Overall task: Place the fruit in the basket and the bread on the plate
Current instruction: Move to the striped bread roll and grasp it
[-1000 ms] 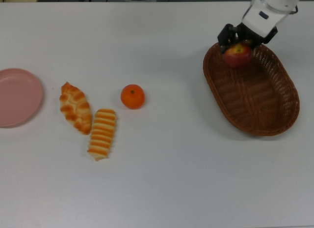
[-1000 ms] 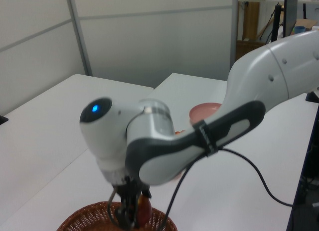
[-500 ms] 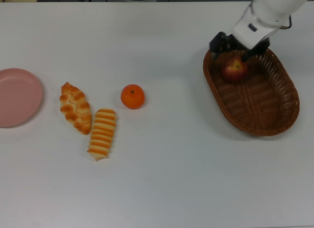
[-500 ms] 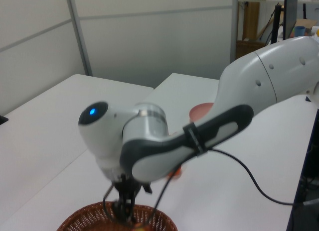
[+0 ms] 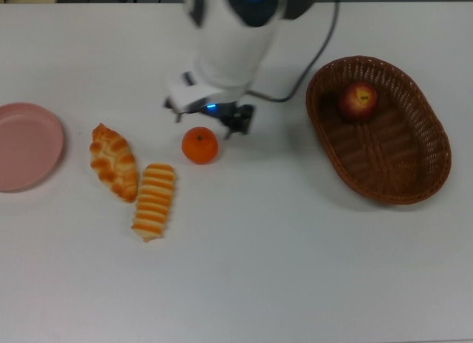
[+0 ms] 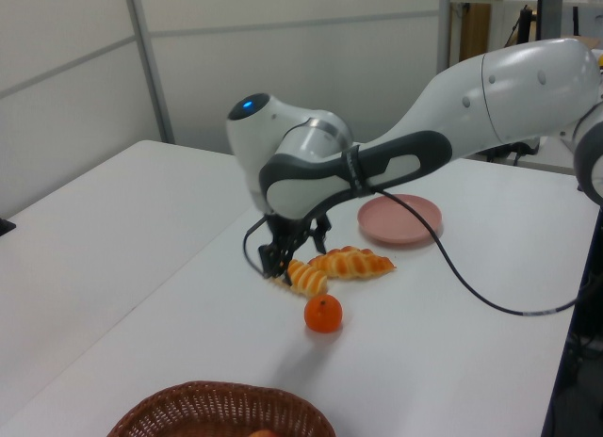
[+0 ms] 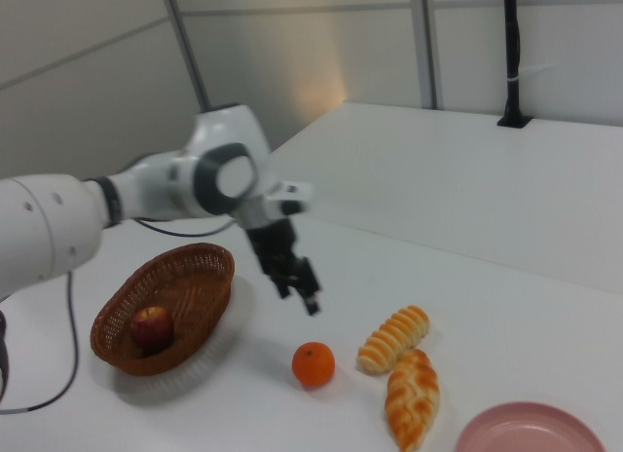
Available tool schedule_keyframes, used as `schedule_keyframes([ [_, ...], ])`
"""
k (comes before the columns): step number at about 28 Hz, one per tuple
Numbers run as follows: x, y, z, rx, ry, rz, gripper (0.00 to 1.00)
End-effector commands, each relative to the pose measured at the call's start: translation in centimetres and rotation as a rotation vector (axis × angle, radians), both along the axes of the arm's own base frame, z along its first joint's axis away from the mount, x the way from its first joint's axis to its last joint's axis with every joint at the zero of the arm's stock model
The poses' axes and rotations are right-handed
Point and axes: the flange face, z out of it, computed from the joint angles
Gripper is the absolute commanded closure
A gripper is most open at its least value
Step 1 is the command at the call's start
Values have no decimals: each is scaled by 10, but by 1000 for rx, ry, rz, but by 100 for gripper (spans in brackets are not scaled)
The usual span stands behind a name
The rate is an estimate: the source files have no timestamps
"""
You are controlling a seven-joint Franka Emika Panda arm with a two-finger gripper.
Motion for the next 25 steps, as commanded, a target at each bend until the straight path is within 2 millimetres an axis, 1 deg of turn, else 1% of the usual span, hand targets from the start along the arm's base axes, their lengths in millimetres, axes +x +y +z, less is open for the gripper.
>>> schedule_keyframes([
  [1,16,-32,-31,-37,-20,4,0],
  [4,24,-48,-47,-43,-29,-9,0],
  [5,29,-63,-57,-38,-42,-30,0],
  [6,31,-70,-61,-36,-49,-39,0],
  [9,35,-88,-65,-22,-79,-80,0],
  [10,38,-104,-63,-17,-109,-128,0],
  [12,39,-115,-64,-13,-126,-157,0],
  [13,40,-118,-64,-12,-133,-161,0],
  [15,42,-123,-75,-13,-132,-163,0],
  [18,44,-131,-84,-15,-133,-168,0],
  [19,44,-131,-88,-16,-131,-164,0],
  [20,45,-130,-97,-17,-126,-159,0],
  [22,47,-125,-105,-15,-124,-152,0],
  [25,48,-118,-106,-11,-128,-145,0],
])
